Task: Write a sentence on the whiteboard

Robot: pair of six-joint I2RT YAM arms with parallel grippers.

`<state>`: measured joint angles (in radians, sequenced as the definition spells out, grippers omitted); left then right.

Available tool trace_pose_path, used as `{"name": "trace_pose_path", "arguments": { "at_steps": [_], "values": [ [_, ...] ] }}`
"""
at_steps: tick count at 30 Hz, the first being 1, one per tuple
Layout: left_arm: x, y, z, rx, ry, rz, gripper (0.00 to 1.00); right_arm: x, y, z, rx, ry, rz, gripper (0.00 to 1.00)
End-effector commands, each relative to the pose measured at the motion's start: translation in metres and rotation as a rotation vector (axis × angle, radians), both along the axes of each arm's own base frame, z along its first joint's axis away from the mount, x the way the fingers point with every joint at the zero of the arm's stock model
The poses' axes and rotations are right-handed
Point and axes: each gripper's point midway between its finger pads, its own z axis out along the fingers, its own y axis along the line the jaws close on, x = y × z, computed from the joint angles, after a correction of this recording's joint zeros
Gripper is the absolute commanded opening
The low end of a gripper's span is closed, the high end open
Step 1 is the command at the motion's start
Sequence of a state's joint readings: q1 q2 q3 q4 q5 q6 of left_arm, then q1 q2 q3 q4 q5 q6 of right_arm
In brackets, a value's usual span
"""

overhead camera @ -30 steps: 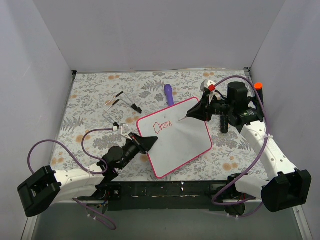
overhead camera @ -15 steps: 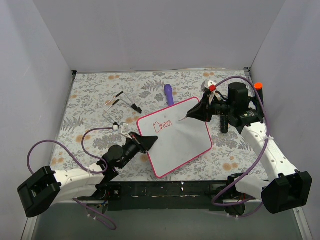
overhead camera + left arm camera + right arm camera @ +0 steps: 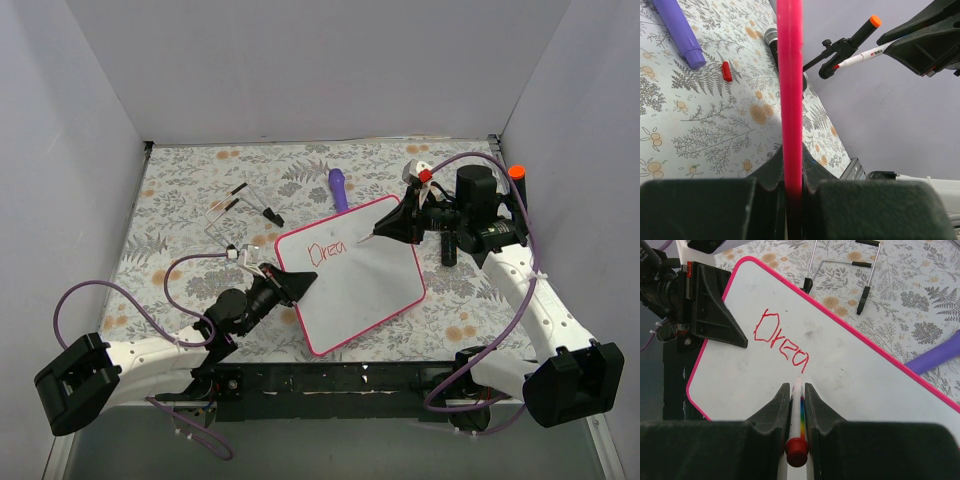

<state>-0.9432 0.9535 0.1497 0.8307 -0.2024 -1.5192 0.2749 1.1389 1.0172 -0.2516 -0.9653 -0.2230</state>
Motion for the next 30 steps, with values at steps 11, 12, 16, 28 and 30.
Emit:
{"name": "trace_pose_path", "arguments": {
  "at_steps": [11, 12, 16, 28, 30],
  "values": [
    [-0.004, -0.010, 0.073, -0.183, -0.111, -0.055, 0.00, -0.008, 0.004, 0.021, 0.040, -0.034, 0.070, 0.01],
    [-0.004, -0.010, 0.073, -0.185, -0.111, -0.055, 0.00, -0.009, 0.004, 0.021, 0.042, -0.025, 0.070, 0.01],
    [-0.004, -0.010, 0.074, -0.191, -0.111, -0.054, 0.00, -0.012, 0.005, 0.021, 0.048, -0.022, 0.082, 0.01],
    [-0.001, -0.008, 0.071, -0.197, -0.105, -0.037, 0.00, -0.010, 0.007, 0.026, 0.047, -0.007, 0.120, 0.01],
    [-0.001, -0.008, 0.071, -0.200, -0.103, -0.036, 0.00, -0.009, 0.008, 0.025, 0.045, -0.006, 0.117, 0.01]
  ]
}}
